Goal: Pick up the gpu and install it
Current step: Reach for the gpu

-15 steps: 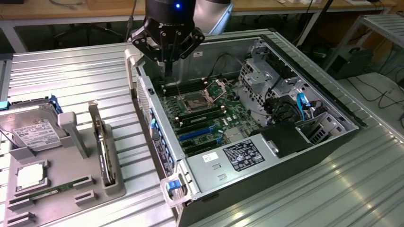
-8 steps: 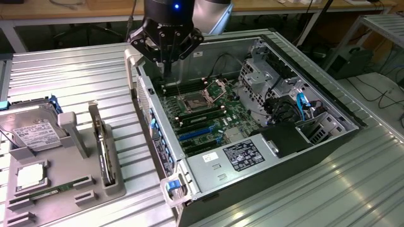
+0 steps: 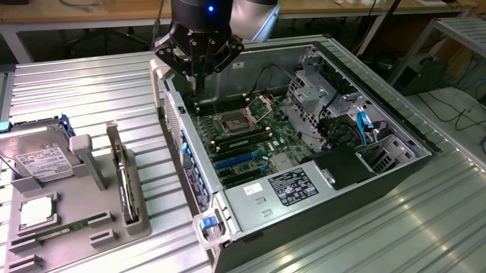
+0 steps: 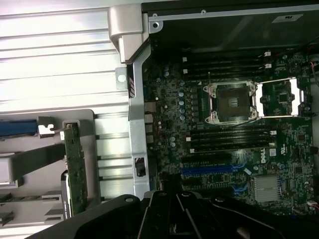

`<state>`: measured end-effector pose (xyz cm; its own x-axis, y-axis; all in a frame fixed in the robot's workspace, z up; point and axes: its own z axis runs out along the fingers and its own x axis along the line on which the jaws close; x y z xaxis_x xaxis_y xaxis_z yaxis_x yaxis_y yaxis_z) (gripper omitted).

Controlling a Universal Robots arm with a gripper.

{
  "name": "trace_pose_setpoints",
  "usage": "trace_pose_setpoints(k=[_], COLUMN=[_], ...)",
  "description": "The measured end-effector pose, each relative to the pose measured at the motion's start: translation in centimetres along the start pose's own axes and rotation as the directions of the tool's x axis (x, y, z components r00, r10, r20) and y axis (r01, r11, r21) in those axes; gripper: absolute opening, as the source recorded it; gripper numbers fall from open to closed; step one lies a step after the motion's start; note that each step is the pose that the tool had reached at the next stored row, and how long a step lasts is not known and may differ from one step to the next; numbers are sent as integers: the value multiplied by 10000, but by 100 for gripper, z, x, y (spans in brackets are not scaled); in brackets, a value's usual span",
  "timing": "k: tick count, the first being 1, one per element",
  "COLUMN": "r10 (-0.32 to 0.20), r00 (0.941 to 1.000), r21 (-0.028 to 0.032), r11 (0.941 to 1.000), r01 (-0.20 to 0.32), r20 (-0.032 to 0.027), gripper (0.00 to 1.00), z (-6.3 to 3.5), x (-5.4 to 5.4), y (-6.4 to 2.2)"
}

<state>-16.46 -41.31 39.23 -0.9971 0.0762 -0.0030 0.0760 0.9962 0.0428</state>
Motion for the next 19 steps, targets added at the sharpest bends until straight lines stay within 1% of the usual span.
trace_pose_setpoints(k=[19], r10=[2], r00=[10000], r21=[5], r11=[10000], r01=[-2], r20=[-59], gripper=[11], z=[1], x=[64], y=[-50])
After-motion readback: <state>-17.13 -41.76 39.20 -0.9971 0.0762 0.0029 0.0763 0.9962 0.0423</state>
